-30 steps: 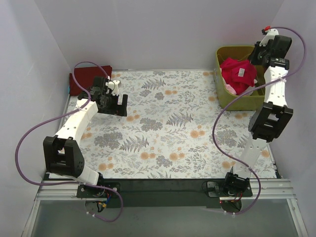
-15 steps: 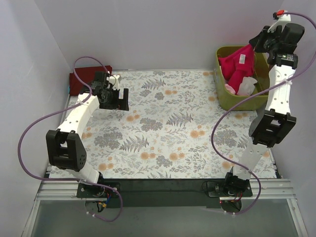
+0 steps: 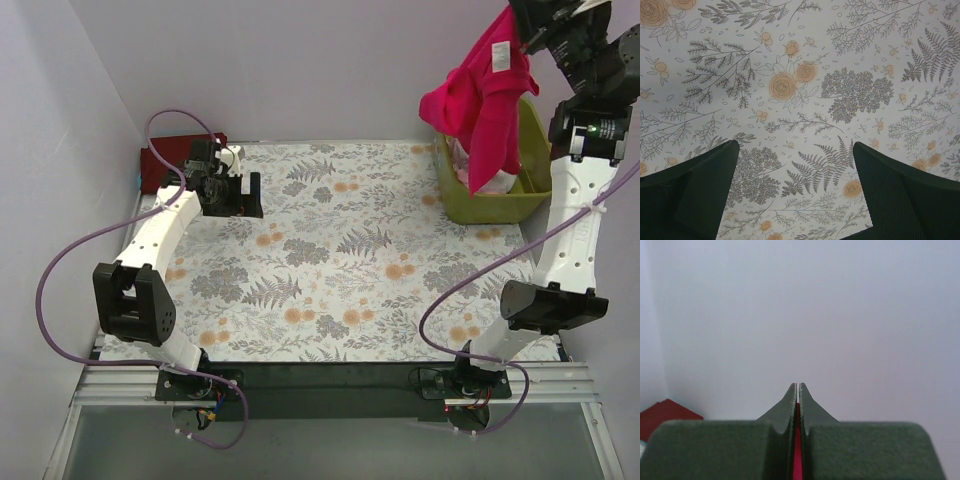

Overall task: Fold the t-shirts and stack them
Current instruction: Move the tshirt to the center of the board

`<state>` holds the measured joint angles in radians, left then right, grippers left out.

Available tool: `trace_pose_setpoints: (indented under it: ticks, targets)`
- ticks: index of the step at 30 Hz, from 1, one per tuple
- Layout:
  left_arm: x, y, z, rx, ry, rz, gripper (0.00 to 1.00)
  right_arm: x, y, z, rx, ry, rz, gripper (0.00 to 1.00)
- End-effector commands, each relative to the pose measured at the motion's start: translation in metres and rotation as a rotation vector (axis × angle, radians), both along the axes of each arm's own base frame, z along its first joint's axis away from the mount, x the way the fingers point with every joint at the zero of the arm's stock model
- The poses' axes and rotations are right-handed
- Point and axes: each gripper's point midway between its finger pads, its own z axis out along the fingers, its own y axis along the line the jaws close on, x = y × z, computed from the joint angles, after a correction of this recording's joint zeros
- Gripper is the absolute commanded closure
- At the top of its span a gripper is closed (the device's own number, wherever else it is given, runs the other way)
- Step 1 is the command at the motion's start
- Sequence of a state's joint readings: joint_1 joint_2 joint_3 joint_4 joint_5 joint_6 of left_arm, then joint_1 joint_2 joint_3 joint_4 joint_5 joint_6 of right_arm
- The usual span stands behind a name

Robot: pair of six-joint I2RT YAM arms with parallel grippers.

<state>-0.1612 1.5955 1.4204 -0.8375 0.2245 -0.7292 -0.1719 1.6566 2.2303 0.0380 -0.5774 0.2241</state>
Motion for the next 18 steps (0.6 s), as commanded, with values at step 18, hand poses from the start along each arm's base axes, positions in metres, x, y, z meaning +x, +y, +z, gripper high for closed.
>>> trace_pose_setpoints:
  ticks: [18]
  targets:
    - [-0.024, 0.015, 0.028, 0.031, -0.08, 0.07, 0.02, -0.1, 0.163, 0.0, -0.049, -0.195, 0.35, 0.99]
